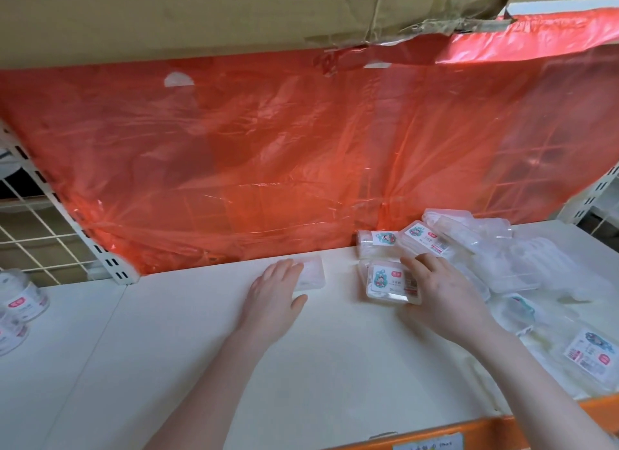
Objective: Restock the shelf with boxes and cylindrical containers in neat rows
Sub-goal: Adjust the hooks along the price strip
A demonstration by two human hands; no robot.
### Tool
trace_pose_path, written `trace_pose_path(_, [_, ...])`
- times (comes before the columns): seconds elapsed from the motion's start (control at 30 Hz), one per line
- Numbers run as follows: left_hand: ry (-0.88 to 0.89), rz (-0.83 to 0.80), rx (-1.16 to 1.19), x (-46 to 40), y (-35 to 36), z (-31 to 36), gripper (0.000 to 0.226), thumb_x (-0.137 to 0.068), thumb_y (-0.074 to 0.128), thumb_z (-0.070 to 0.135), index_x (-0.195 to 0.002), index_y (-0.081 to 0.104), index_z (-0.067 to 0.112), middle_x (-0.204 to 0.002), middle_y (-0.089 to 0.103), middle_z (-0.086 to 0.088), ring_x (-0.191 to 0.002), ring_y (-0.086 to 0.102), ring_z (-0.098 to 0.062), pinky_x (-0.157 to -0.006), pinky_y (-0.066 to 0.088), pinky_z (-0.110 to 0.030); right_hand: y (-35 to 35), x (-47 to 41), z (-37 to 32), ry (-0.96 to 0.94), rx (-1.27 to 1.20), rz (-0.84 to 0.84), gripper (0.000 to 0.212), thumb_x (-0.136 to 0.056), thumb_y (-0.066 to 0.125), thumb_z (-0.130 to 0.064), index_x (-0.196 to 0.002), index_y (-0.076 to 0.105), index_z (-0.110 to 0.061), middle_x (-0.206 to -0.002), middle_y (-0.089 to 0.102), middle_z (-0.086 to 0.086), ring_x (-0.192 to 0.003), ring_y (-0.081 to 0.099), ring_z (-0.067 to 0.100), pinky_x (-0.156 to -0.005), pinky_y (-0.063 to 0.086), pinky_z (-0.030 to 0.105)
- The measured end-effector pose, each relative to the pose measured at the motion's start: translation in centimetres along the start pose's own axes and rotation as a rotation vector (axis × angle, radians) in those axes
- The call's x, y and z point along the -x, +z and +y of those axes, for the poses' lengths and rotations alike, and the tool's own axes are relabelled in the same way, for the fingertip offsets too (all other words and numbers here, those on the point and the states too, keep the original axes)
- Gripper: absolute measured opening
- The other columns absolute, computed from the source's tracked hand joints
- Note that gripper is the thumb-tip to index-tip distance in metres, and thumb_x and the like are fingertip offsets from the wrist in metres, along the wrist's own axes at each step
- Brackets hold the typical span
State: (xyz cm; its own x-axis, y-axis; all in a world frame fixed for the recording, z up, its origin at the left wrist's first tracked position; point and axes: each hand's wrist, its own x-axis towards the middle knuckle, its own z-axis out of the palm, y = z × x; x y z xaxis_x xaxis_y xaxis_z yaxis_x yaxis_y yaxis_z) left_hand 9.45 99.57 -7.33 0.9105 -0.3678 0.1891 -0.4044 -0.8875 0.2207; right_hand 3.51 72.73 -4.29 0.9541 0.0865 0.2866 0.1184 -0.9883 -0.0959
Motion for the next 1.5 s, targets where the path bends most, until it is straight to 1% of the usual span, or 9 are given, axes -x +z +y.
trace_pose_path(0.13, [0.074,0.110,-0.026,5.1,0.5,0.3,0.047,-0.078,0.054,0.040,-0.121,0.053,0.021,-0.124,0.059,0.000,-0.114,0.055,-0.021,-0.088,0.052,-0.035,-0.2,0.6,0.1,0.021,-0.052,0.028,0.075,-0.047,0.084,-0.015,-0.117,0.061,-0.004,-0.097,0.061,0.011,-0.084,0.059,0.034,-0.067,0.048,0.034])
trace_pose_path(0.2, [0.100,0.151,-0.034,7.1,0.4,0.2,0.047,-0.076,0.047,0.048,-0.118,0.051,0.026,-0.118,0.058,0.005,-0.108,0.049,-0.015,-0.087,0.048,-0.030,-0.3,1.1,-0.2,0.036,-0.068,0.022,0.077,-0.045,0.085,-0.015,-0.117,0.061,-0.004,-0.095,0.062,0.011,-0.082,0.060,0.034,-0.065,0.048,0.033])
trace_pose_path(0.33, [0.095,0.138,0.016,7.2,-0.7,-0.2,0.053,-0.067,0.065,0.053,-0.113,0.050,0.032,-0.109,0.053,0.011,-0.102,0.045,-0.010,-0.084,0.044,-0.025,-0.4,2.2,-0.8,0.064,-0.118,0.013,0.079,-0.049,0.085,-0.014,-0.123,0.058,-0.003,-0.098,0.060,0.013,-0.086,0.058,0.035,-0.070,0.048,0.037])
trace_pose_path(0.47, [0.056,0.000,0.106,5.8,-1.5,0.5,0.061,-0.077,0.068,0.047,-0.131,0.048,0.029,-0.126,0.047,0.011,-0.119,0.040,-0.010,-0.099,0.032,-0.022,-0.4,3.4,-1.9,0.085,-0.159,0.007,0.077,-0.056,0.081,-0.015,-0.127,0.054,-0.004,-0.102,0.058,0.011,-0.094,0.056,0.034,-0.077,0.046,0.037])
trace_pose_path(0.7, [0.016,-0.081,0.000,5.0,-3.2,1.2,0.053,-0.080,0.063,0.044,-0.129,0.048,0.031,-0.124,0.052,0.010,-0.113,0.048,-0.014,-0.092,0.034,-0.022,-0.7,4.9,-2.7,0.148,-0.224,0.001,0.076,-0.057,0.080,-0.017,-0.128,0.054,-0.006,-0.107,0.059,0.012,-0.101,0.056,0.033,-0.082,0.046,0.039])
trace_pose_path(0.83, [-0.020,-0.064,-0.055,6.1,-4.3,1.8,0.029,-0.082,0.052,0.039,-0.109,0.053,0.027,-0.102,0.063,0.006,-0.094,0.058,-0.020,-0.073,0.040,-0.028,-0.8,5.8,-2.6,0.151,-0.240,-0.004,0.077,-0.056,0.080,-0.017,-0.127,0.055,-0.005,-0.108,0.060,0.011,-0.101,0.057,0.033,-0.082,0.046,0.038])
trace_pose_path(1.03, [-0.072,0.036,0.176,9.1,-3.9,1.8,0.023,-0.082,0.059,0.033,-0.104,0.061,0.027,-0.102,0.053,0.012,-0.088,0.057,-0.010,-0.072,0.041,-0.021,-0.8,6.5,-2.6,0.123,-0.255,-0.012,0.076,-0.052,0.083,-0.014,-0.123,0.059,-0.003,-0.102,0.062,0.013,-0.093,0.060,0.036,-0.074,0.049,0.041])
trace_pose_path(1.37, [-0.358,0.175,0.455,13.9,-5.1,1.6,0.019,-0.070,0.060,0.039,-0.089,0.058,0.040,-0.092,0.062,0.021,-0.088,0.057,0.001,-0.076,0.045,-0.019,-0.7,6.9,-4.0,0.011,-0.324,-0.045,0.073,-0.055,0.080,-0.013,-0.124,0.058,-0.004,-0.106,0.062,0.011,-0.098,0.059,0.033,-0.083,0.047,0.034])
trace_pose_path(1.5, [-0.467,0.261,0.571,16.0,-6.0,1.2,0.020,-0.073,0.071,0.028,-0.090,0.063,0.036,-0.089,0.065,0.024,-0.078,0.063,-0.001,-0.069,0.049,-0.023,0.0,7.1,-5.5,-0.040,-0.305,-0.006,0.070,-0.041,0.068,-0.022,-0.108,0.066,-0.002,-0.089,0.064,0.009,-0.075,0.065,0.031,-0.063,0.055,0.035])
